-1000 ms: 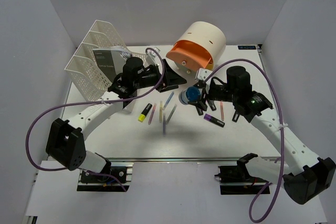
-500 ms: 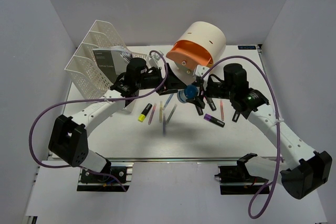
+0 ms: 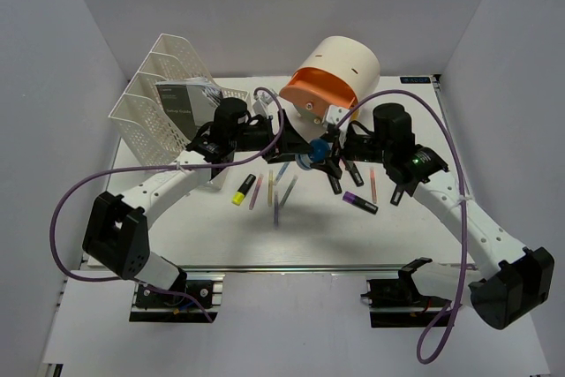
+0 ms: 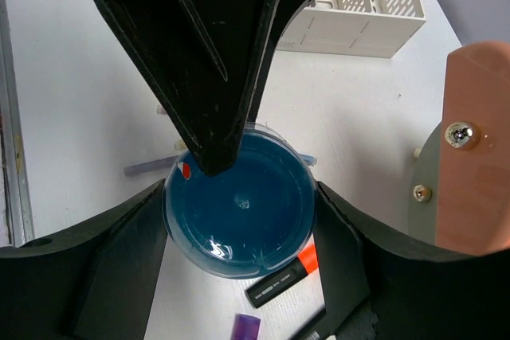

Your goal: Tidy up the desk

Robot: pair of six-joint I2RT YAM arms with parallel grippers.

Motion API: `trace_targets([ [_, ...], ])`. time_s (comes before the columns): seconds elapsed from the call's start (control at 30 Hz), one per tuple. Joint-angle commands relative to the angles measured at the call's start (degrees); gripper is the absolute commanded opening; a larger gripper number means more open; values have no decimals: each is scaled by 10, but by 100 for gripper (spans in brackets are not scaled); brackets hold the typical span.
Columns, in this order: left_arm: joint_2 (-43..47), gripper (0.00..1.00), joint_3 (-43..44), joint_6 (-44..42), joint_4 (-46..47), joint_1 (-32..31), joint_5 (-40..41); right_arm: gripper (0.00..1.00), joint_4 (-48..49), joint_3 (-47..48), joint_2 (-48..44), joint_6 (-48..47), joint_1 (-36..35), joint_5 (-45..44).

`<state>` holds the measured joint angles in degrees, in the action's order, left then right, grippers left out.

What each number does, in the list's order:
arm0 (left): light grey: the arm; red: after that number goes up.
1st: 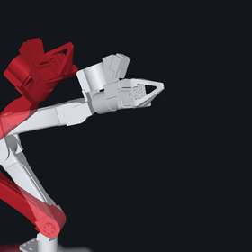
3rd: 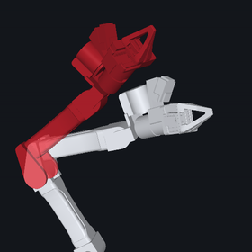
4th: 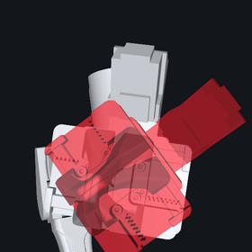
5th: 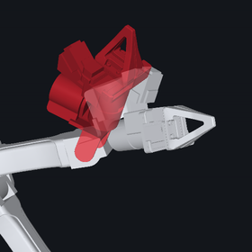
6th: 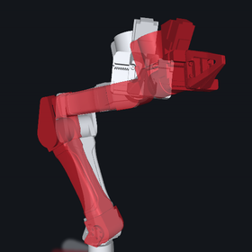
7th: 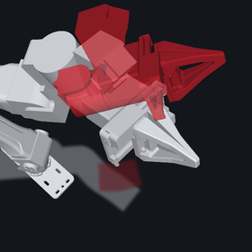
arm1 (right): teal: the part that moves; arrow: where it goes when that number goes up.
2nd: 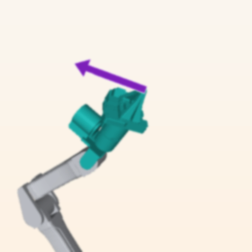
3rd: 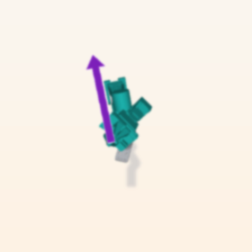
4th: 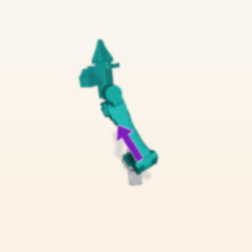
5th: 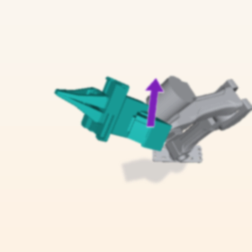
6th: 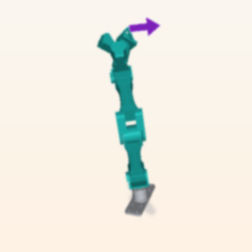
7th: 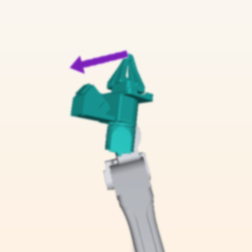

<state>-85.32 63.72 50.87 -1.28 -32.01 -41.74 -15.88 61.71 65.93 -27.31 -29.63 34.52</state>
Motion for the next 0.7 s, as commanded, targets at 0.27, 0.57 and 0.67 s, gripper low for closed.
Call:
trace_targets([
  [0.27, -12, 96, 34, -17, -24, -7, -10, 0, 65, 26, 3, 15, -2, 19],
  [0.57, -27, 95, 51, -15, -26, -12, -11, 0, 70, 22, 8, 19, -1, 24],
  [0.67, -30, 93, 52, -16, -28, -12, -5, 0, 73, 17, 9, 22, -2, 25],
])
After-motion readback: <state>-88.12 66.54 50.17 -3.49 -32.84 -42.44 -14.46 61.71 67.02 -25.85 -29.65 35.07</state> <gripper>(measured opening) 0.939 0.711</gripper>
